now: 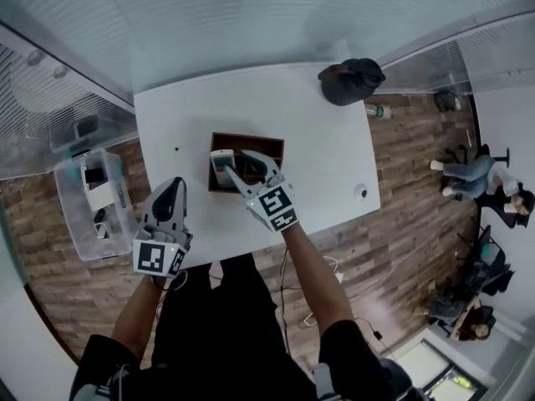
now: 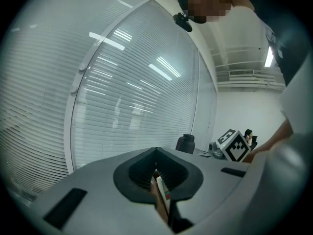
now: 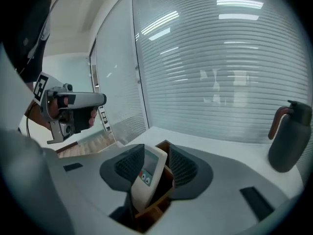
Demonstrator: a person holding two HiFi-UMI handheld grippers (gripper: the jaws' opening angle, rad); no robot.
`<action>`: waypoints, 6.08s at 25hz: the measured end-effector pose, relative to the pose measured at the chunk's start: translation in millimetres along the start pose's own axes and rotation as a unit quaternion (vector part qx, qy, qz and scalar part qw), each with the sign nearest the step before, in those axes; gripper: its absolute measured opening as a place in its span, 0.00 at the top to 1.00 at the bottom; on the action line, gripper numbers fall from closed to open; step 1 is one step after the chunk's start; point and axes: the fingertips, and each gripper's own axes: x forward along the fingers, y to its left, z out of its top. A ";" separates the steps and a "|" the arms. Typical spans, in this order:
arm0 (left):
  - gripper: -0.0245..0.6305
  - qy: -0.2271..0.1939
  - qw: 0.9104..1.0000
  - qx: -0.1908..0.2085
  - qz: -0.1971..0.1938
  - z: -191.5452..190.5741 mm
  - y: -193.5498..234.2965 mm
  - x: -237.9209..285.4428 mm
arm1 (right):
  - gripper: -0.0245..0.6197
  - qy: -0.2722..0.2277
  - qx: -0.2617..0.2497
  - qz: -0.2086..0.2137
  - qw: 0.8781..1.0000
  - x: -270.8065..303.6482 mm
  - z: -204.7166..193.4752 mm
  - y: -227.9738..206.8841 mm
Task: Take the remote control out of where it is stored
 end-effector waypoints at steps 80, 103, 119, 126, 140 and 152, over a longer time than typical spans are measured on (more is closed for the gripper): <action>0.96 -0.021 1.000 -0.007 0.003 16.6 8.4 -94.9 | 0.82 -0.100 0.044 -0.277 0.955 -91.7 39.8 63.2; 0.96 -0.036 0.998 0.027 -0.033 10.4 -141.8 -173.0 | 0.82 -0.171 0.063 -0.303 0.935 -260.3 9.6 146.4; 0.96 -0.023 0.998 0.048 -0.015 0.9 -229.5 -265.6 | 0.82 -0.189 0.035 -0.268 0.944 -348.2 -23.6 231.4; 0.96 -0.056 0.996 0.063 -0.029 19.2 -204.6 -295.0 | 0.82 -0.220 0.040 -0.285 0.932 -352.5 -5.5 272.6; 0.96 -0.055 0.995 0.049 -0.066 11.3 -194.5 -312.2 | 0.82 -0.210 0.053 -0.301 0.929 -339.8 -8.2 316.7; 0.96 -0.051 0.995 0.044 -0.075 7.2 -205.9 -313.6 | 0.82 -0.213 0.056 -0.305 0.927 -346.9 -11.0 316.0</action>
